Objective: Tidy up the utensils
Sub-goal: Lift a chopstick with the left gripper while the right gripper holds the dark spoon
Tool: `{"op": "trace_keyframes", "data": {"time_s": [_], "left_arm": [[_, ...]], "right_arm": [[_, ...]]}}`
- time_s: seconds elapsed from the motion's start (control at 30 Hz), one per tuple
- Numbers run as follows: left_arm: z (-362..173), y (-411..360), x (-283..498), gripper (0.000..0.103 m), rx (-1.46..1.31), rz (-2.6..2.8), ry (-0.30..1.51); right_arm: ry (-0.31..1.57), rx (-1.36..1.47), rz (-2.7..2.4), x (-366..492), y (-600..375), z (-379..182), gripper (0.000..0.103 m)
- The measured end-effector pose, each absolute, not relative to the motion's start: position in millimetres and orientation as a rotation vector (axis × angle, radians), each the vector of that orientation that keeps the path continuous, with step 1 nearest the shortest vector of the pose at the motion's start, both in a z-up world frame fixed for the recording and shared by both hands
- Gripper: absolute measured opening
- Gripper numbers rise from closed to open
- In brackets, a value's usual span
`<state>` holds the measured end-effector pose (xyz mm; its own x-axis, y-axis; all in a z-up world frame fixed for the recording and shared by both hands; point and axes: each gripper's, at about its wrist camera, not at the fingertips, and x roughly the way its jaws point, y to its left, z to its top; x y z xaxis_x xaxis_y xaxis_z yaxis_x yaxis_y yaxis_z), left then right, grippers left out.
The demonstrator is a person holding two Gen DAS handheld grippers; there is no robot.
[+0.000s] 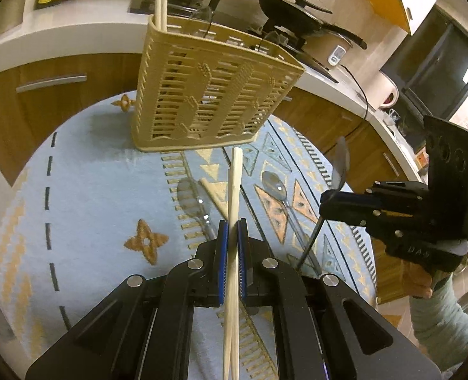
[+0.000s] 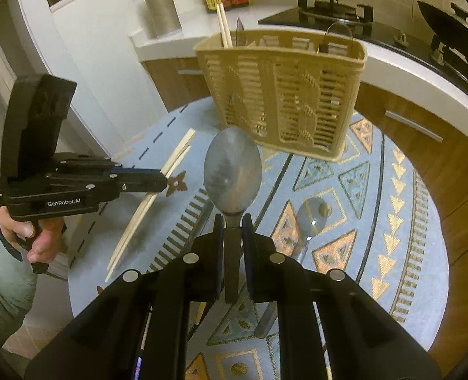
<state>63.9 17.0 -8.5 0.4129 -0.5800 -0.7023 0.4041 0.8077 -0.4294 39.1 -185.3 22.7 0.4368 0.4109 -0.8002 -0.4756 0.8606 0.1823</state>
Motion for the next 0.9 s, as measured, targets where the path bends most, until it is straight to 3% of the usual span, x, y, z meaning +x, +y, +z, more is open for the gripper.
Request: {"op": "trace_keyframes", "data": {"time_s": [0.33,0.9], "left_arm": [[16,20,65,0.004,-0.236,-0.681,0.892],[0,22,65,0.005,-0.22,-0.659,0.923]], "right_arm": [[0.862,-0.003,0.585,38,-197,51,0.01],[0.845,0.029,0.582,35,-209,52,0.01]]}}
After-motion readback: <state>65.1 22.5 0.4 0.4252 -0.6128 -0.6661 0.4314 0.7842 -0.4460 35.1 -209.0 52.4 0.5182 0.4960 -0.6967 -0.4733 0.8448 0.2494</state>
